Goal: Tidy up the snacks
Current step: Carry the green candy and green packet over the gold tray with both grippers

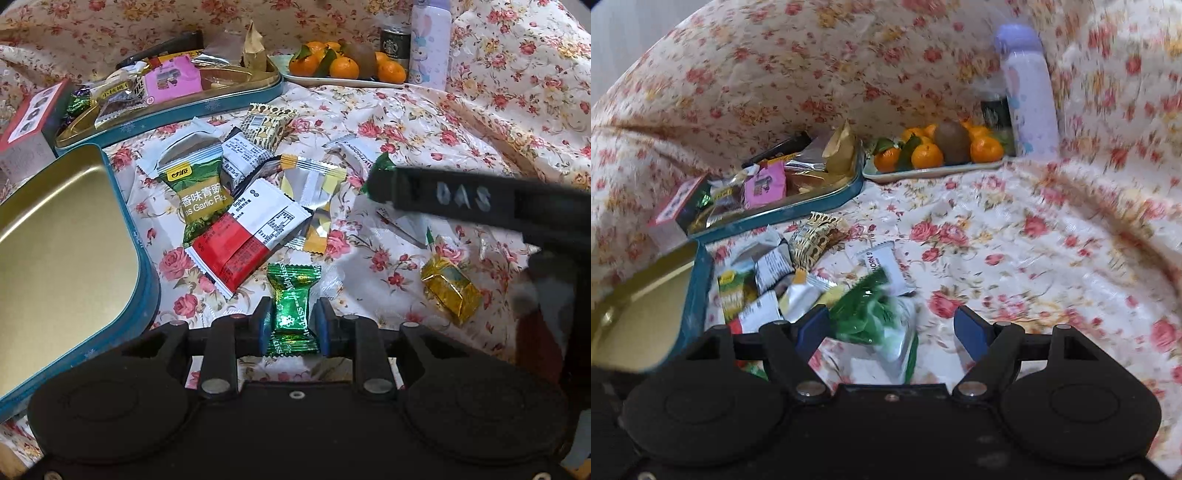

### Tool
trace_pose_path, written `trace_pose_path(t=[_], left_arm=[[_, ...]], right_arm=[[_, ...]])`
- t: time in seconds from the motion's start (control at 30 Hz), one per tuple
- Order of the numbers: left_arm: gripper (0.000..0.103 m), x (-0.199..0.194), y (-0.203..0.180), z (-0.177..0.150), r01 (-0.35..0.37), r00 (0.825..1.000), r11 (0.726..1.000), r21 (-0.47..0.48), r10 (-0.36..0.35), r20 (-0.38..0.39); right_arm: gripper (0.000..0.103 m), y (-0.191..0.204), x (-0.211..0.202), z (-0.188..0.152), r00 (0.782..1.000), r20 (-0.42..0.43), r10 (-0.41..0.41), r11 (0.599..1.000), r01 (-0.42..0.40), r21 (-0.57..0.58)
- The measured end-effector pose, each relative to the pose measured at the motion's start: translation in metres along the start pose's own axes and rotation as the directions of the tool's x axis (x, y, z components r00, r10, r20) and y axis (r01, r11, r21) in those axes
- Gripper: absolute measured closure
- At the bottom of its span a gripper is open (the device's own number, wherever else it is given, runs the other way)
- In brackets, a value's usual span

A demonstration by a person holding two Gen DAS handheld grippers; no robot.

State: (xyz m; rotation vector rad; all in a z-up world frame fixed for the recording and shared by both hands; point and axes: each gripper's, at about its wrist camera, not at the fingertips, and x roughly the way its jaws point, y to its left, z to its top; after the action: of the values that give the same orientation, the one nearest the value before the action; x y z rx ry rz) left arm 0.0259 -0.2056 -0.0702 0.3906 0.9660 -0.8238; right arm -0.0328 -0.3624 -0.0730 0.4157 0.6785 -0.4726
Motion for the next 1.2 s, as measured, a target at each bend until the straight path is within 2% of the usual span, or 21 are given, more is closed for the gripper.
trace_pose_path(t=[0.1, 0.13, 0.2, 0.27, 0.37, 0.5, 0.6, 0.9, 1.0, 1.2], left_arm=[[0.072, 0.0, 0.0, 0.0, -0.002, 1.0, 1.0, -0.004, 0.002, 0.003], [0.072, 0.0, 0.0, 0.0, -0.001, 1.0, 1.0, -0.006, 0.002, 0.003], [0.072, 0.0, 0.0, 0.0, 0.0, 1.0, 1.0, -0.006, 0.0, 0.005], [0.072, 0.0, 0.001, -0.001, 0.002, 1.0, 1.0, -0.009, -0.002, 0.006], [0.072, -0.001, 0.002, -0.001, 0.006, 1.0, 1.0, -0.022, -0.006, 0.012], [0.072, -0.001, 0.002, -0.003, 0.002, 1.0, 1.0, -0.03, -0.001, 0.028], [0.077, -0.002, 0.001, -0.004, -0.013, 0.999, 1.0, -0.028, 0.014, 0.037], [0.079, -0.005, 0.001, -0.003, -0.01, 1.0, 0.999, -0.038, 0.011, 0.026], [0.079, -0.014, 0.002, -0.007, 0.006, 0.999, 0.998, -0.055, -0.004, 0.035], [0.079, -0.045, 0.002, -0.017, -0.008, 0.997, 0.998, -0.056, 0.013, 0.081]], right_arm=[[0.029, -0.007, 0.011, 0.004, 0.999, -0.033, 0.019, 0.996, -0.016, 0.084], [0.037, -0.009, 0.015, 0.004, 0.999, -0.049, 0.018, 0.994, -0.012, 0.11], [0.044, -0.012, 0.019, 0.003, 0.998, -0.055, 0.019, 0.992, -0.012, 0.129], [0.057, -0.011, 0.019, 0.004, 0.998, -0.052, 0.024, 0.992, -0.018, 0.127], [0.065, -0.008, 0.019, 0.004, 0.997, -0.057, 0.049, 0.991, -0.041, 0.129], [0.067, -0.001, 0.016, 0.001, 0.997, -0.054, 0.047, 0.994, -0.042, 0.102], [0.067, -0.002, 0.009, -0.001, 0.997, -0.044, 0.062, 0.99, -0.056, 0.129], [0.067, -0.009, -0.02, -0.005, 0.999, 0.005, 0.044, 0.983, -0.044, 0.176], [0.067, -0.01, -0.031, -0.006, 0.999, 0.016, 0.038, 0.983, -0.04, 0.18], [0.067, -0.006, -0.052, -0.012, 0.999, 0.029, 0.028, 0.985, -0.032, 0.17]])
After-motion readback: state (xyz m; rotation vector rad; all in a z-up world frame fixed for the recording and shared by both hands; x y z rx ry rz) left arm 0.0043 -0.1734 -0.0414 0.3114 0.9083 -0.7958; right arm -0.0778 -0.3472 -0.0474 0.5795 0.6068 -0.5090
